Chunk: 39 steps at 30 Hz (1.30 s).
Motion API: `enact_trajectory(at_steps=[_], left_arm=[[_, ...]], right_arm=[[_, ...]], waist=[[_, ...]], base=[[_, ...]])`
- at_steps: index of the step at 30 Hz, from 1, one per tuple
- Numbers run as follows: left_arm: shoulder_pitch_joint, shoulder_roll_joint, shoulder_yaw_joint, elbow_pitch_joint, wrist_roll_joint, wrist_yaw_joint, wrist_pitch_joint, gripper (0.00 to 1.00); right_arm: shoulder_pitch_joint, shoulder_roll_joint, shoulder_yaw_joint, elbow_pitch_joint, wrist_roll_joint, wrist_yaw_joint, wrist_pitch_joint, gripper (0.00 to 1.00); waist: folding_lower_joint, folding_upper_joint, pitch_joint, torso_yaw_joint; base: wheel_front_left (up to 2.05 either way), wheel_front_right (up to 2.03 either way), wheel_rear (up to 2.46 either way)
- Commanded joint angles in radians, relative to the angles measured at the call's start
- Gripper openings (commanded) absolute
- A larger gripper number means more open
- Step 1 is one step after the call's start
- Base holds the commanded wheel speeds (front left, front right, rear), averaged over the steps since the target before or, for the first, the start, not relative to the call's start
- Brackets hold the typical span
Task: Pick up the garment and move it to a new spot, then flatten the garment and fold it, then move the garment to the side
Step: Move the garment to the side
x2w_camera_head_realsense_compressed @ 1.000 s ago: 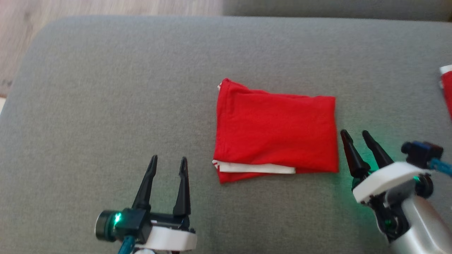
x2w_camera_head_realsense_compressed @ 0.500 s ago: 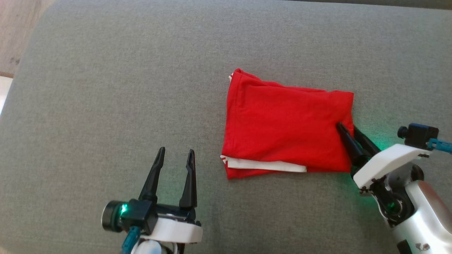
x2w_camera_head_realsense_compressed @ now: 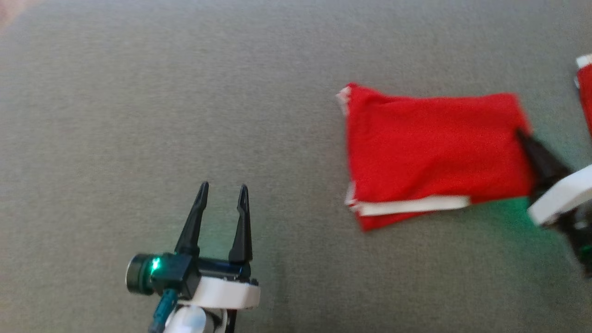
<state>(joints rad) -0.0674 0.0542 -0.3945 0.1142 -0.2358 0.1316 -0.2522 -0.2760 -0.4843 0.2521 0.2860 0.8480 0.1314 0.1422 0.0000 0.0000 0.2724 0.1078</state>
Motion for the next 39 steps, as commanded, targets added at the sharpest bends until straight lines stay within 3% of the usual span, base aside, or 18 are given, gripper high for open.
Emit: enact_trajectory(at_steps=[1,9,16,21,22,23,24,30,39], left_arm=[[-0.049,-0.004,0.032,-0.039,0.010,-0.004,-0.010,1.00],[-0.112,-0.004,0.037,-0.060,0.032,-0.029,-0.010,1.00],[-0.167,-0.004,0.047,-0.072,0.049,-0.049,-0.010,1.00],[-0.178,-0.004,0.050,-0.071,0.050,-0.056,-0.010,1.00],[-0.179,-0.004,0.050,-0.071,0.048,-0.057,-0.010,1.00],[-0.179,-0.004,0.051,-0.069,0.047,-0.057,-0.010,1.00],[-0.179,-0.004,0.051,-0.069,0.042,-0.057,-0.010,1.00],[-0.163,-0.004,0.049,-0.093,-0.015,-0.063,-0.010,1.00],[-0.109,-0.004,0.059,-0.075,0.001,-0.031,-0.010,1.00]], right_arm=[[-0.030,-0.060,-0.025,-0.050,-0.015,-0.001,0.006,0.00],[-0.065,-0.217,-0.196,-0.143,-0.071,-0.001,0.085,0.00],[-0.085,-0.345,-0.371,-0.177,-0.099,-0.001,0.137,0.00],[-0.076,-0.387,-0.460,-0.193,-0.120,-0.001,0.166,0.00],[-0.072,-0.393,-0.479,-0.197,-0.131,-0.001,0.172,0.04],[-0.069,-0.395,-0.497,-0.200,-0.147,-0.001,0.176,0.42],[-0.066,-0.394,-0.512,-0.203,-0.165,-0.001,0.178,1.00],[-0.059,-0.307,-0.518,-0.229,-0.272,-0.001,0.167,1.00],[0.003,-0.077,-0.296,-0.239,-0.350,-0.001,0.070,1.00]], waist=[[0.0000,0.0000,0.036,-0.036],[0.0000,0.0000,0.130,-0.098],[0.0000,0.0000,0.197,-0.106],[0.0000,0.0000,0.207,-0.101],[0.0000,0.0000,0.208,-0.100],[0.0000,0.0000,0.207,-0.099],[0.0000,0.0000,0.204,-0.098],[0.0000,0.0000,0.148,-0.089],[0.0000,0.0000,-0.012,-0.060]], base=[[0.00,0.00,0.00],[0.00,0.00,0.00],[0.00,0.00,0.00],[0.00,0.00,0.00],[0.00,0.00,0.00],[0.00,0.00,0.00],[0.00,0.00,0.00],[0.00,0.00,0.00],[0.00,0.00,0.00]])
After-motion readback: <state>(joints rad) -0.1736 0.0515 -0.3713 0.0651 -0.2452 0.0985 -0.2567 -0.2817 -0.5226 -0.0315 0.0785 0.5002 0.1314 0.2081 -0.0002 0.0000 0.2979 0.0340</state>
